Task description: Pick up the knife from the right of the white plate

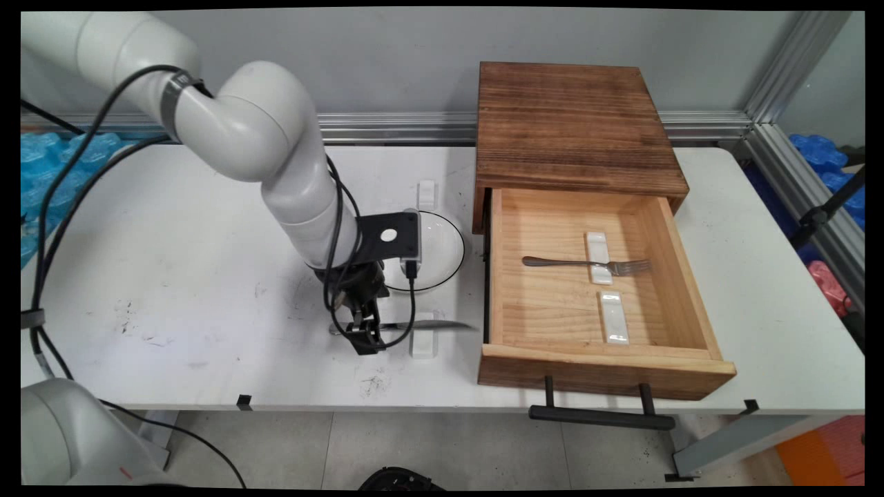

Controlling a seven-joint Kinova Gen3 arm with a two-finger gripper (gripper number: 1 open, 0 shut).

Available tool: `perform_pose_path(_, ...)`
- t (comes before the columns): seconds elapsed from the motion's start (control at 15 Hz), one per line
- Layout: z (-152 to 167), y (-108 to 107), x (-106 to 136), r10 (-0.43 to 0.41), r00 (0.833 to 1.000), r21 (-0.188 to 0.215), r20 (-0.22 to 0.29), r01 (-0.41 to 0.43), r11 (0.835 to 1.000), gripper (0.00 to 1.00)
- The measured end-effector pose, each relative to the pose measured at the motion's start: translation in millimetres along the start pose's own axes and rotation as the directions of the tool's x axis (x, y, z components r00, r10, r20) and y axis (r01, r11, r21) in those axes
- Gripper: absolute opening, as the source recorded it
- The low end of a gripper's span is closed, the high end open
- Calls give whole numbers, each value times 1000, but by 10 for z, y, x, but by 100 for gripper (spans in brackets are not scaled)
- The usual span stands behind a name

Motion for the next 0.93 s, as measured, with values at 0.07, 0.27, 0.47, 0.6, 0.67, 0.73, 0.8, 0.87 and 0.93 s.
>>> perform_pose_path(0.07,19,10,25,6,1000,-2,8,-6,1000,100)
perform_pose_path(0.27,62,33,86,18,999,-6,28,-17,1000,100)
perform_pose_path(0.47,102,48,149,27,999,-11,45,-26,1000,100)
perform_pose_path(0.6,120,50,182,31,998,-13,52,-30,999,100)
perform_pose_path(0.67,129,49,200,33,998,-14,54,-33,999,100)
perform_pose_path(0.73,135,47,212,35,998,-14,56,-35,999,100)
perform_pose_path(0.8,141,45,224,38,998,-15,57,-37,999,100)
perform_pose_path(0.87,146,43,233,40,997,-15,59,-39,999,100)
perform_pose_path(0.93,150,42,241,42,997,-16,60,-41,999,100)
